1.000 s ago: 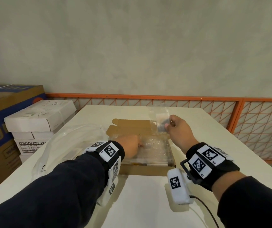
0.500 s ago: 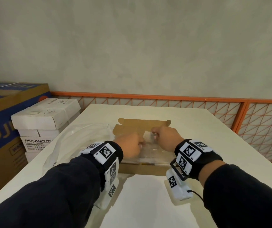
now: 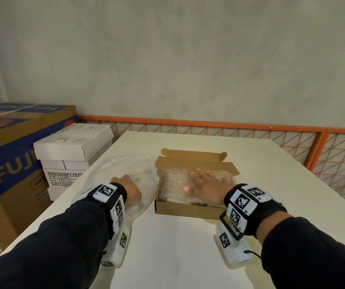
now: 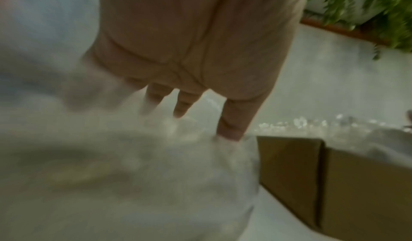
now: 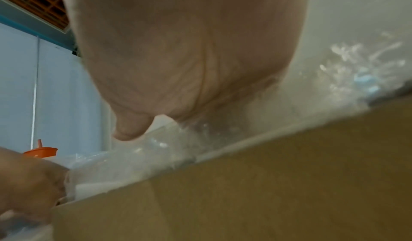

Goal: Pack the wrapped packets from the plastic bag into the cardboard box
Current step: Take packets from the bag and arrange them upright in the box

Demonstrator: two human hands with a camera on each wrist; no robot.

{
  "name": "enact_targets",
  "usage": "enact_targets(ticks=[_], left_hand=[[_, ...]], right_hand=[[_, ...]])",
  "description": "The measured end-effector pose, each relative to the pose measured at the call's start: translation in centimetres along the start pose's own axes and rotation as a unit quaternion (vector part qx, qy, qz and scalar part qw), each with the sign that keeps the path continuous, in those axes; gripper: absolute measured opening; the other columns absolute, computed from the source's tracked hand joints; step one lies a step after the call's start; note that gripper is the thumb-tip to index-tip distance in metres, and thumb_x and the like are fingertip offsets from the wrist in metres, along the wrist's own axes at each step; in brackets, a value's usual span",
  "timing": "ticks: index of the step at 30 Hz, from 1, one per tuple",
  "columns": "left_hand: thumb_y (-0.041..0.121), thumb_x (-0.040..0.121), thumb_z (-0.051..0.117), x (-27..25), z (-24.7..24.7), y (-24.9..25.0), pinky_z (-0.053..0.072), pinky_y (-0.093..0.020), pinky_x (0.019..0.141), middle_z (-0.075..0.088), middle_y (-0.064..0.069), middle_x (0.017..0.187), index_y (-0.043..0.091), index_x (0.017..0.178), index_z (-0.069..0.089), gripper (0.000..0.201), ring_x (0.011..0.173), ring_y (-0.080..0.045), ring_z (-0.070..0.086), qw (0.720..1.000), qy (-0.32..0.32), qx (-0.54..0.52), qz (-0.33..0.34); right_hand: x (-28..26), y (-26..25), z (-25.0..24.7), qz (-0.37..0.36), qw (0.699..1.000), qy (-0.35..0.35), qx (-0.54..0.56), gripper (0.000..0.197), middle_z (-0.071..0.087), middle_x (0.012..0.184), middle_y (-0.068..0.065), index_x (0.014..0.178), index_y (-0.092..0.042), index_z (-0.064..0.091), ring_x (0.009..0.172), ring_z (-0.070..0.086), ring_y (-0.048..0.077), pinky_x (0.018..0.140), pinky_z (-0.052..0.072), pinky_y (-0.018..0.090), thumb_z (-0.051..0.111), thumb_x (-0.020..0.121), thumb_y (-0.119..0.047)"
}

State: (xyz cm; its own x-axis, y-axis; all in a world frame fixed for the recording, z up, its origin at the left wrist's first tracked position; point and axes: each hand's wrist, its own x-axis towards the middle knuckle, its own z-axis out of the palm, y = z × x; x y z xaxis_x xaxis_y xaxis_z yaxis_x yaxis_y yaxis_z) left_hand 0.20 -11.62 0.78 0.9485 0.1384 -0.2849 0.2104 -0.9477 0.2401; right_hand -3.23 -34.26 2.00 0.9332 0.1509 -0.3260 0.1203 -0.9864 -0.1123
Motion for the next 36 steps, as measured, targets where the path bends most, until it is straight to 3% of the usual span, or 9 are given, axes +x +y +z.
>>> enact_targets(ticks=[5,11,13,18,23,25,28,31,36], left_hand=[[0.045,0.082,0.064,0.7,0.9,-0.6,0.035,-0.035,0.108,0.040,-0.010,0.145,0.008,0.144,0.026,0.081,0.132,-0.027,0.041,0.997,-0.023,0.065,-0.019],[0.020,0.096,0.048,1.3,0.8,-1.2,0.039,-0.023,0.098,0.053,-0.003,0.127,0.007,0.132,0.048,0.039,0.124,-0.020,0.050,0.987,0.027,0.156,0.019],[0.018,0.096,0.045,1.0,0.5,-1.1,0.043,-0.024,0.093,0.058,-0.006,0.118,0.006,0.123,0.054,0.031,0.117,-0.022,0.056,0.988,0.054,0.142,0.012],[0.036,0.094,0.048,0.4,-0.5,-0.9,0.044,-0.029,0.094,0.059,-0.010,0.122,0.006,0.117,0.056,0.038,0.114,-0.026,0.057,0.991,0.101,0.091,0.013],[0.016,0.093,0.044,-0.6,-1.9,-0.8,0.044,-0.029,0.080,0.062,-0.014,0.112,0.003,0.104,0.060,0.023,0.104,-0.030,0.059,0.987,0.156,0.013,0.032],[0.009,0.089,0.045,-1.4,-2.7,-0.5,0.045,-0.033,0.082,0.062,-0.017,0.111,0.002,0.103,0.060,0.022,0.104,-0.033,0.057,0.981,0.180,-0.042,0.056],[0.011,0.091,0.045,-2.9,-3.8,0.1,0.045,-0.036,0.081,0.062,-0.020,0.101,0.000,0.097,0.059,0.018,0.098,-0.036,0.057,0.957,0.222,-0.155,0.107],[0.013,0.092,0.046,-4.7,-4.6,1.1,0.043,-0.033,0.072,0.060,-0.016,0.085,-0.001,0.094,0.059,0.019,0.083,-0.034,0.057,0.918,0.247,-0.262,0.169],[0.014,0.092,0.051,-7.1,-4.9,3.9,0.048,-0.034,0.073,0.064,-0.019,0.092,0.004,0.091,0.064,0.016,0.081,-0.029,0.059,0.851,0.188,-0.438,0.220]], right_hand=[[-0.4,0.0,0.4,-0.002,1.000,0.000,-0.004,0.078,-0.019,0.157,0.000,0.150,-0.024,-0.008,0.145,-0.015,0.024,0.114,-0.003,0.054,0.019,0.090,-0.067],[-0.4,-0.3,0.5,0.002,1.000,0.014,-0.004,0.080,-0.017,0.157,-0.001,0.150,-0.025,-0.006,0.146,-0.013,0.024,0.115,-0.002,0.054,0.021,0.089,-0.068],[-0.5,-0.2,0.6,-0.001,1.000,0.017,-0.001,0.079,-0.016,0.158,0.000,0.150,-0.025,-0.005,0.146,-0.012,0.024,0.115,-0.002,0.054,0.021,0.089,-0.068],[-1.4,0.0,0.5,-0.017,0.999,0.039,0.019,0.073,-0.011,0.159,-0.002,0.151,-0.027,0.001,0.147,-0.008,0.023,0.115,-0.002,0.053,0.021,0.091,-0.064],[-2.6,0.3,0.6,-0.023,0.996,0.074,0.043,0.069,-0.001,0.159,-0.003,0.150,-0.028,0.006,0.147,-0.001,0.022,0.115,-0.003,0.054,0.025,0.093,-0.060],[-3.0,0.3,0.5,-0.026,0.993,0.098,0.068,0.067,0.006,0.159,-0.002,0.150,-0.029,0.010,0.147,0.006,0.022,0.116,0.000,0.054,0.028,0.093,-0.059],[-3.4,0.2,0.2,-0.046,0.981,0.149,0.113,0.066,0.021,0.156,0.002,0.149,-0.027,0.017,0.142,0.024,0.025,0.115,0.017,0.053,0.034,0.093,-0.057],[-4.1,-0.6,-0.4,-0.071,0.961,0.202,0.176,0.062,0.029,0.153,0.003,0.147,-0.025,0.023,0.137,0.034,0.022,0.112,0.029,0.042,0.042,0.094,-0.048],[-5.2,-2.6,-1.1,-0.110,0.915,0.190,0.338,0.066,0.037,0.148,0.004,0.147,-0.023,0.022,0.133,0.039,0.020,0.096,0.037,0.027,0.050,0.091,-0.044]])
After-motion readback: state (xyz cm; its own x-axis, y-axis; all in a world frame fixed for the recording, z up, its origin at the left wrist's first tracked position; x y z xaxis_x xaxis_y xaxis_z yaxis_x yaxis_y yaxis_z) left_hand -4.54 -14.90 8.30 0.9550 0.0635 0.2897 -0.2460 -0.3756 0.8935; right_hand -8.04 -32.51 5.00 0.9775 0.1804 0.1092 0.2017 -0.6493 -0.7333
